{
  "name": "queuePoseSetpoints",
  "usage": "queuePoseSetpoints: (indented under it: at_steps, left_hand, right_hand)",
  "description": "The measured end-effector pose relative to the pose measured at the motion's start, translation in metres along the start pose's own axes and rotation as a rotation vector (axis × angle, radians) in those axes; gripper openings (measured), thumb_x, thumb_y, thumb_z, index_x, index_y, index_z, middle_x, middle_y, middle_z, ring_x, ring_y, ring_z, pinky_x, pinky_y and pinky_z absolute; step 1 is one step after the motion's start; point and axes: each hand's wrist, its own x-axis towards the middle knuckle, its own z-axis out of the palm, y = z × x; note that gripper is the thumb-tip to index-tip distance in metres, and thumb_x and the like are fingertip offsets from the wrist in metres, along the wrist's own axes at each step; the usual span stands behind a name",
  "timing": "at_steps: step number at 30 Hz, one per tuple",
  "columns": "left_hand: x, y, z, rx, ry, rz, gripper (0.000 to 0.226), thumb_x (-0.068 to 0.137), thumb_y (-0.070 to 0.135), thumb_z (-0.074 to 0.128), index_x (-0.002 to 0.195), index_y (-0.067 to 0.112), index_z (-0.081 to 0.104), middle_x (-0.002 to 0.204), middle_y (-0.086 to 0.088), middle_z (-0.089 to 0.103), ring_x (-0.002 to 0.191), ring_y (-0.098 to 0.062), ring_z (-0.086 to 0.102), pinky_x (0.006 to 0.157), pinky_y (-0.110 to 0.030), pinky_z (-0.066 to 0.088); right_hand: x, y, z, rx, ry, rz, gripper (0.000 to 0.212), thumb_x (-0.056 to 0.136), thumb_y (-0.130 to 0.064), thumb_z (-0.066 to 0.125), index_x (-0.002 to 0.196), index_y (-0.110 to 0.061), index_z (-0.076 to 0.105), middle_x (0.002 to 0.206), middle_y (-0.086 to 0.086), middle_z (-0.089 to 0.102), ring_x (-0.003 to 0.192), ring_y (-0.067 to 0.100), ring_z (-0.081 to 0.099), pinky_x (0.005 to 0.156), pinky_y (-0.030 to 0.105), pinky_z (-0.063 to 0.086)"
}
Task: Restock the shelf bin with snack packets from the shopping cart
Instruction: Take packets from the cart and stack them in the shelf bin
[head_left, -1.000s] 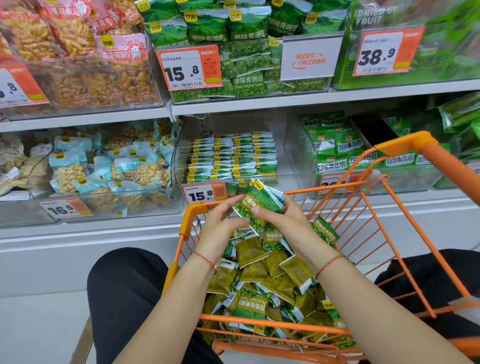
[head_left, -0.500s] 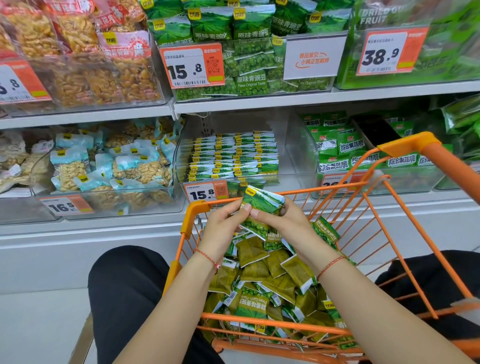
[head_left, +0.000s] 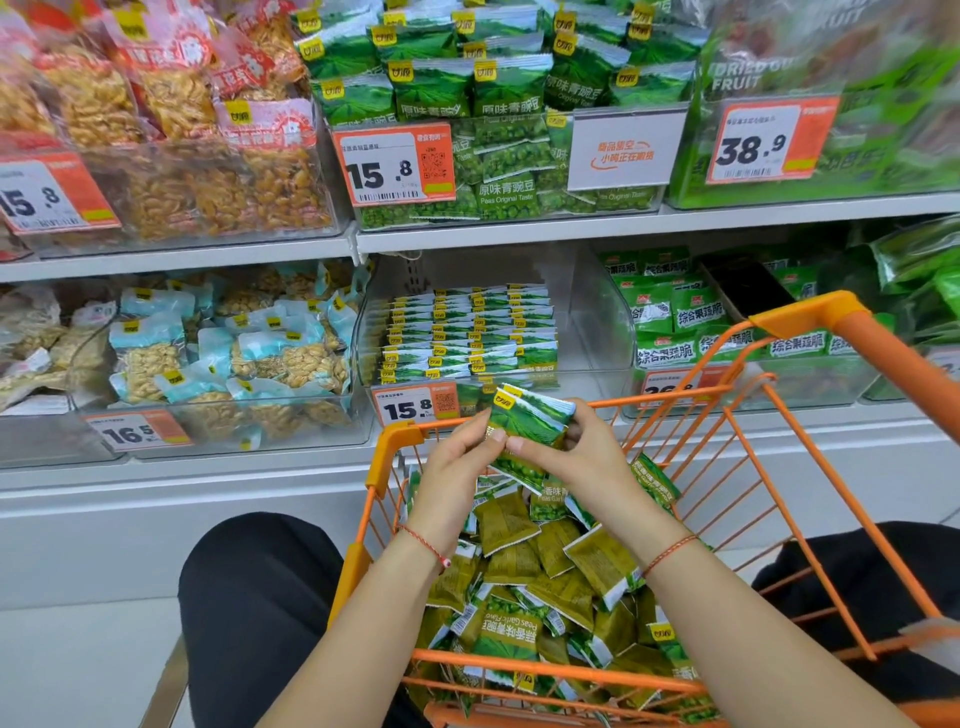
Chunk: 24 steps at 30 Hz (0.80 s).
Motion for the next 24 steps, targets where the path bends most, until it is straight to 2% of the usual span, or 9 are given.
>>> queuePoseSetpoints:
  at_steps: [2,3,5,7,9,12,18,21,24]
  left_hand:
    - [0.005,0.006,0.002,0.048,-0.047,-0.007,0.043,0.098,0.024,0.048,0.139,0.016,0.044,0.145,0.002,0.041,0.135,-0.016,0.037,0.113,-0.037,0.031]
    - [0.011,0.009,0.002,0.113,-0.07,0.004,0.042,0.099,0.027,0.044,0.14,0.017,0.044,0.146,0.002,0.04,0.136,-0.016,0.036,0.114,-0.035,0.028]
    - [0.029,0.014,-0.001,0.298,-0.082,0.07,0.042,0.101,0.031,0.04,0.14,0.016,0.044,0.143,0.0,0.043,0.134,-0.016,0.037,0.111,-0.03,0.028]
    - [0.051,0.018,-0.007,0.509,-0.038,0.159,0.042,0.101,0.034,0.039,0.137,0.015,0.047,0.139,-0.004,0.046,0.13,-0.02,0.041,0.11,-0.037,0.032]
    - [0.076,0.017,-0.015,0.726,0.03,0.237,0.041,0.1,0.036,0.039,0.134,0.015,0.05,0.136,-0.006,0.05,0.125,-0.024,0.045,0.106,-0.042,0.036]
    - [0.108,0.012,-0.024,0.999,0.073,0.274,0.043,0.1,0.039,0.038,0.133,0.015,0.05,0.136,-0.008,0.051,0.124,-0.028,0.045,0.104,-0.039,0.034]
    - [0.137,-0.002,-0.033,1.357,0.025,0.231,0.054,0.1,0.048,0.023,0.138,0.016,0.043,0.139,-0.007,0.048,0.131,-0.026,0.038,0.107,-0.038,0.028]
    - [0.136,-0.004,-0.029,1.4,0.044,0.207,0.055,0.1,0.05,0.018,0.138,0.02,0.043,0.139,-0.003,0.048,0.131,-0.024,0.037,0.108,-0.038,0.025]
    - [0.136,-0.005,-0.029,1.414,0.045,0.207,0.057,0.099,0.051,0.016,0.136,0.02,0.044,0.138,-0.003,0.049,0.13,-0.023,0.038,0.108,-0.039,0.025]
  right_hand:
    - [0.003,-0.005,-0.006,-0.017,0.019,0.001,0.036,0.073,-0.022,0.08,0.1,-0.023,0.056,0.096,-0.01,0.068,0.083,-0.003,0.064,0.065,0.008,0.046]
    - [0.009,-0.009,-0.012,0.002,0.048,0.011,0.035,0.074,-0.02,0.08,0.1,-0.022,0.056,0.096,-0.008,0.068,0.085,0.003,0.064,0.066,0.013,0.049]
    - [0.025,-0.019,-0.026,0.066,0.138,0.022,0.035,0.076,-0.016,0.078,0.103,-0.018,0.056,0.1,-0.001,0.067,0.089,0.01,0.064,0.075,0.021,0.053]
    - [0.047,-0.032,-0.04,0.077,0.201,0.003,0.039,0.076,-0.016,0.078,0.108,-0.014,0.056,0.103,0.002,0.066,0.092,0.013,0.064,0.081,0.024,0.052]
    - [0.07,-0.042,-0.051,-0.01,0.199,-0.006,0.039,0.076,-0.017,0.079,0.109,-0.012,0.057,0.1,0.001,0.067,0.088,0.012,0.064,0.079,0.023,0.052]
    - [0.106,-0.047,-0.062,-0.246,0.187,0.013,0.05,0.072,-0.023,0.082,0.114,-0.012,0.057,0.106,0.005,0.066,0.096,0.019,0.063,0.089,0.032,0.05]
    - [0.159,-0.031,-0.062,-0.701,0.038,0.076,0.068,0.072,-0.03,0.082,0.131,-0.014,0.05,0.128,0.007,0.054,0.118,0.024,0.05,0.096,0.032,0.041]
    - [0.176,-0.016,-0.056,-0.687,-0.04,0.215,0.075,0.071,-0.025,0.083,0.135,-0.013,0.048,0.132,0.01,0.054,0.116,0.026,0.053,0.096,0.034,0.044]
    - [0.186,-0.007,-0.048,-0.58,-0.118,0.323,0.079,0.072,-0.014,0.082,0.14,-0.008,0.042,0.143,0.011,0.044,0.123,0.025,0.047,0.095,0.028,0.039]
